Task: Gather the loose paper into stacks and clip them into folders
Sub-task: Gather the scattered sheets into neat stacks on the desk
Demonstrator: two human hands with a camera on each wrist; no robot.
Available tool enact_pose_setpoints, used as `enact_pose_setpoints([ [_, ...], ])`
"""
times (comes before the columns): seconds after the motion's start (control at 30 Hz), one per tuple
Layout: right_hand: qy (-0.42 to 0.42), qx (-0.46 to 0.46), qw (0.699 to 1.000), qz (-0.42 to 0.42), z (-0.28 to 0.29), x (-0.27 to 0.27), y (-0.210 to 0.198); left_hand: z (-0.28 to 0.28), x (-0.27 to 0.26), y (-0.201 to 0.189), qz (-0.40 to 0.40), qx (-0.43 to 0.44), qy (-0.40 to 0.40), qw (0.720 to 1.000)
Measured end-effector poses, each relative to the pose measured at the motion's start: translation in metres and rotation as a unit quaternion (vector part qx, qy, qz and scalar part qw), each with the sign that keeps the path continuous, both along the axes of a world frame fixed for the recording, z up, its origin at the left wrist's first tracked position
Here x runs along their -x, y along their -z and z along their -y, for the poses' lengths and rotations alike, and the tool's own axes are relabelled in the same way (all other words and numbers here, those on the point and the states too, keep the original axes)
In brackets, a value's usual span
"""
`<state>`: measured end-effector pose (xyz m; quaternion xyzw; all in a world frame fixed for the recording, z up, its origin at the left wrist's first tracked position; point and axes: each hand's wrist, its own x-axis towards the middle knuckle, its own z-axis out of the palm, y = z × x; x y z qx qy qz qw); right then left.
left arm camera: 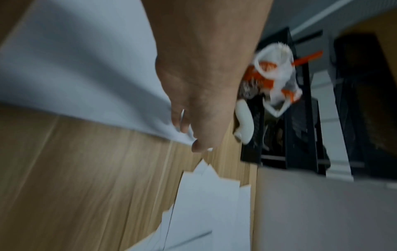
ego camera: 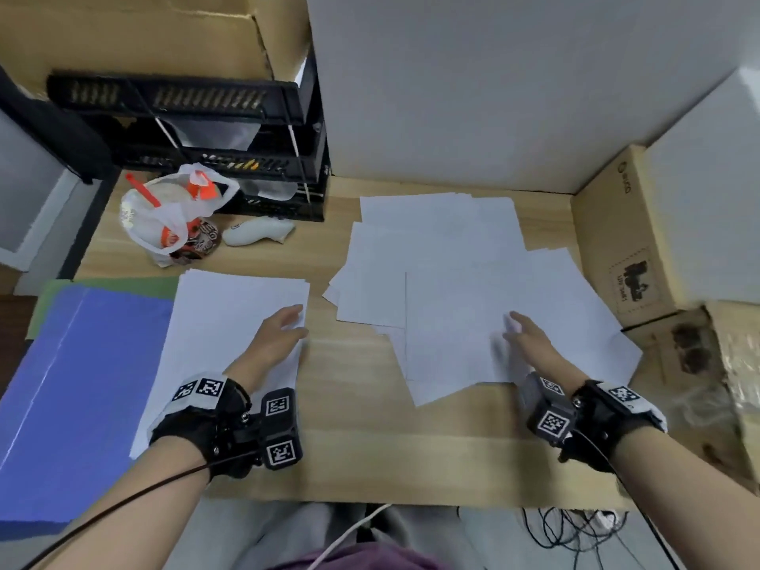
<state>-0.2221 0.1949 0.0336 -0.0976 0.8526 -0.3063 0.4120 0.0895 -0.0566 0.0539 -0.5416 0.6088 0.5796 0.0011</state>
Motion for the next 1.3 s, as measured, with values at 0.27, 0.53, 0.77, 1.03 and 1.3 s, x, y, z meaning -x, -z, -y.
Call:
enact_pose_setpoints([
  [0.27, -0.167, -0.106, 0.980, -0.009, 0.007, -0.056, 0.027, -0.012, 0.064, 0.007, -0.009, -0.024, 0.110, 0.994],
  [0.53, 0.007, -0.014, 0.995, -0.101, -0.031, 0.035, 0.005, -0.024, 0.093, 0.031, 0.030, -0.025, 0.167, 0.985],
  [0.77, -0.064, -0.097, 0.992, -0.039, -0.048, 0.006, 0.035, -0.035, 0.090, 0.041, 0.084, -0.020, 0.264, 0.961],
  [1.03, 0.092, -0.046, 0.989, -0.105, -0.052, 0.035, 0.024, -0.029, 0.109, 0.042, 0.106, 0.104, 0.291, 0.945],
  [1.3, 0.171, -0.027, 0.985, -0.021, -0.033, 0.025, 0.026, -0.022, 0.145, 0.050, 0.153, 0.222, 0.397, 0.878],
])
